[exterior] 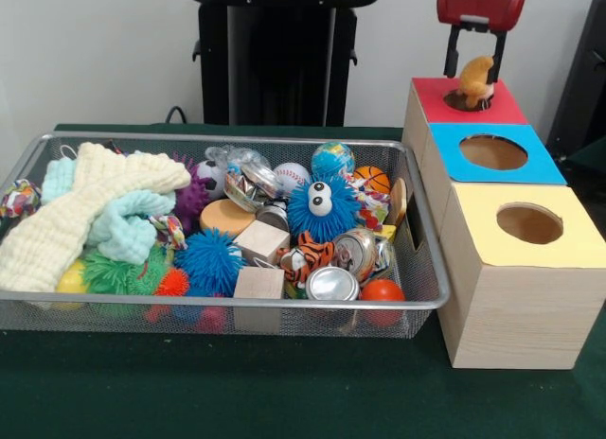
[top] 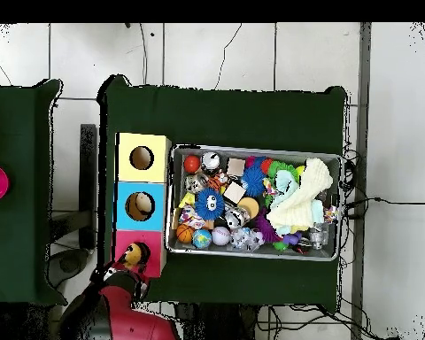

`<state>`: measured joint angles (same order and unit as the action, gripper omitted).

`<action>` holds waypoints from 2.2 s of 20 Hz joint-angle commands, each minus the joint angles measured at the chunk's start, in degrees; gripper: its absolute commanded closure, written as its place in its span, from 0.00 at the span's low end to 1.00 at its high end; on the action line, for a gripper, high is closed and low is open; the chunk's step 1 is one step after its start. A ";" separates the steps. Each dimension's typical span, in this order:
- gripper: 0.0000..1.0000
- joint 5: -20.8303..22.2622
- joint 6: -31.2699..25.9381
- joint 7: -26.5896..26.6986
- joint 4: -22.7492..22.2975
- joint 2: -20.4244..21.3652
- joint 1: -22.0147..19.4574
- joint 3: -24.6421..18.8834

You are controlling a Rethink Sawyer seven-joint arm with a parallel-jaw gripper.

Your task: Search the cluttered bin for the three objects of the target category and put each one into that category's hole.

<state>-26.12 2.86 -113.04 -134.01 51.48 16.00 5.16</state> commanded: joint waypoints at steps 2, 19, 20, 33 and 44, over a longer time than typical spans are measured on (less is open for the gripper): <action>0.00 -1.75 -3.15 -14.38 -2.69 -1.70 -3.15 -5.07; 0.00 -1.55 -4.45 -11.30 1.60 -2.37 -3.24 -1.31; 0.00 -1.78 -4.13 -11.54 1.73 -2.55 -2.82 -1.18; 0.00 -3.02 -8.08 -12.04 3.23 0.09 -0.70 0.59; 0.00 -2.65 -7.72 -11.95 2.97 1.00 -1.83 -0.13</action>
<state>-26.32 0.84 -113.04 -133.85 52.15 16.36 5.89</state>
